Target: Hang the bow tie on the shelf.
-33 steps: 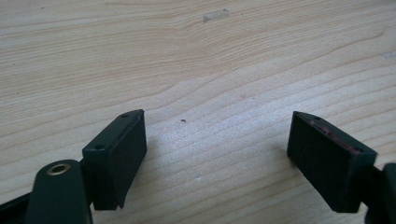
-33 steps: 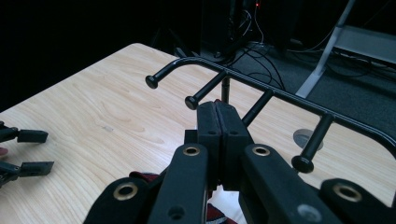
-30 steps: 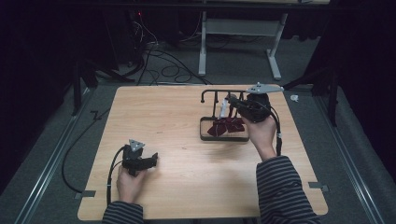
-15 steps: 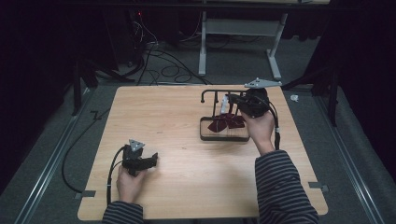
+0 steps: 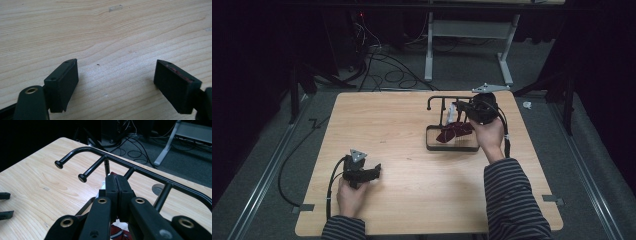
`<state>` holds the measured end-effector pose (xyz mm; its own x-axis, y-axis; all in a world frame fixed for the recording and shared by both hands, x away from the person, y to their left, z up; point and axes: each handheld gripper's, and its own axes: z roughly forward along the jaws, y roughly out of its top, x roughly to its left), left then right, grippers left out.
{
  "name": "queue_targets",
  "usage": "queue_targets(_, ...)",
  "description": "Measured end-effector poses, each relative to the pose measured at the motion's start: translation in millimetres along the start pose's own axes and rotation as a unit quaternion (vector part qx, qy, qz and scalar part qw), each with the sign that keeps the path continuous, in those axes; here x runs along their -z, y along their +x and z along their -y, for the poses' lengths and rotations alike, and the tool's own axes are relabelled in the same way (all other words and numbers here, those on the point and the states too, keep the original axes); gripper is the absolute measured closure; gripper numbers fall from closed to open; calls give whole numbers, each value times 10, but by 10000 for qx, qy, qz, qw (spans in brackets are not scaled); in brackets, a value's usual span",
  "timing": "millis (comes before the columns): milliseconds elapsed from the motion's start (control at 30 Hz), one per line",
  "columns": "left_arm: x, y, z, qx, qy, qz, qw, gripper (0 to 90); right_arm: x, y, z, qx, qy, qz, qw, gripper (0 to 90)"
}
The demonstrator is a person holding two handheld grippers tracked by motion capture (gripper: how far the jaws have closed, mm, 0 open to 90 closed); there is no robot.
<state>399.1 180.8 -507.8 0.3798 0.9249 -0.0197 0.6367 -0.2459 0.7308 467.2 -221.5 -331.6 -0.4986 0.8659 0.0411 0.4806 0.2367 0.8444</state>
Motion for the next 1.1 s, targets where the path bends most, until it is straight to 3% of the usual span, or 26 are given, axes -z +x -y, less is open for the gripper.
queue_targets(433,0,0,0,-1,0,-1,10000,203,-39,-50,12,-79,42,134,9999,900)
queue_targets(633,0,0,0,-2,0,0,10000,203,-44,-91,32,-217,58,159,9996,786)
queue_targets(1100,0,-1,0,0,0,-6,10000,202,35,9,7,-29,-63,81,9999,690)
